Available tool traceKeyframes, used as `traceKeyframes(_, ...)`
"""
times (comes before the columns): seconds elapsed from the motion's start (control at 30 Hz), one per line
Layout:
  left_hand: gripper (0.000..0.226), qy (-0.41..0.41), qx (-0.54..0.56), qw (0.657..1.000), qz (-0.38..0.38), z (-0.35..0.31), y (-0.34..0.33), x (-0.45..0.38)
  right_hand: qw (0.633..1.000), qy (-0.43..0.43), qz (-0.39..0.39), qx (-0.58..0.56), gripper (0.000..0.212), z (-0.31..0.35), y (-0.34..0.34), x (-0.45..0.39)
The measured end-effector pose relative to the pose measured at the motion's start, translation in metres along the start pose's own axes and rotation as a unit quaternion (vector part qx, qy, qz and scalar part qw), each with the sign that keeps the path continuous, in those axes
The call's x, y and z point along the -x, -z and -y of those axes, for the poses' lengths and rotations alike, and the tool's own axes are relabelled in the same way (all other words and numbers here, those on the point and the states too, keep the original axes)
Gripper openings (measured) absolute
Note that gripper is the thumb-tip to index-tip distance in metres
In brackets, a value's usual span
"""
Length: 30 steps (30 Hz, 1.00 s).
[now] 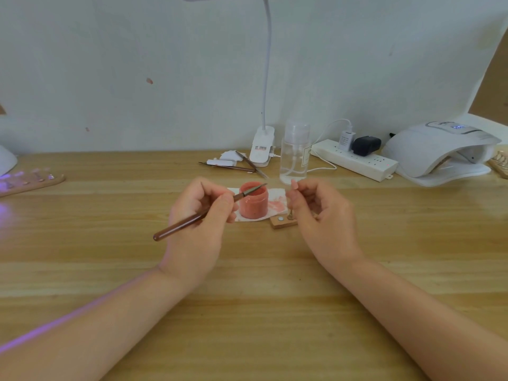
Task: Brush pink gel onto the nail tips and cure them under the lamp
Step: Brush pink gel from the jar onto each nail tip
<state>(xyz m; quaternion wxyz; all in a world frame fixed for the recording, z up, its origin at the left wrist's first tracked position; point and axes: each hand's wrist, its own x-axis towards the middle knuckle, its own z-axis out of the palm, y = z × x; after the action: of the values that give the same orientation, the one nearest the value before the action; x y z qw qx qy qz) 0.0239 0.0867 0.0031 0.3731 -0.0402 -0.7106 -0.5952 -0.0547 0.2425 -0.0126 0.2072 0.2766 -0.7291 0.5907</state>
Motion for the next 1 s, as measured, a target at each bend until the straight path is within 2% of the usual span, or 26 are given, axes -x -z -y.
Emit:
traceKeyframes(0.13, 0.016, 0.018, 0.024, 0.999, -0.014, 0.003, 0.001, -0.001, 1.0, 0.02, 0.002, -0.002, 0.014, -0.001, 0.001, 0.0)
traceKeyframes(0.27, 0.013, 0.028, 0.031, 0.999, -0.028, 0.003, 0.001, -0.002, 1.0, 0.024, 0.003, 0.005, 0.023, 0.0, 0.001, 0.001)
traceKeyframes(0.4, 0.009, 0.051, 0.041, 0.997, -0.048, 0.005, 0.001, -0.004, 1.0, 0.01, 0.013, 0.016, 0.007, 0.0, 0.0, 0.0)
traceKeyframes(0.47, 0.009, 0.065, 0.049, 0.995, -0.059, 0.006, 0.001, -0.005, 0.998, 0.011, 0.024, 0.059, 0.001, -0.001, 0.0, 0.0)
traceKeyframes(0.6, 0.008, 0.094, 0.059, 0.991, -0.076, 0.01, 0.001, -0.006, 0.982, 0.001, 0.04, 0.186, 0.016, -0.005, -0.001, -0.001)
traceKeyframes(0.73, 0.023, 0.121, 0.069, 0.985, -0.101, 0.014, -0.001, -0.007, 0.966, -0.042, 0.058, 0.249, 0.014, -0.007, -0.004, -0.003)
traceKeyframes(1.0, 0.023, 0.137, 0.082, 0.981, -0.11, 0.016, -0.001, -0.007, 0.934, -0.064, 0.1, 0.338, 0.019, -0.013, -0.007, -0.004)
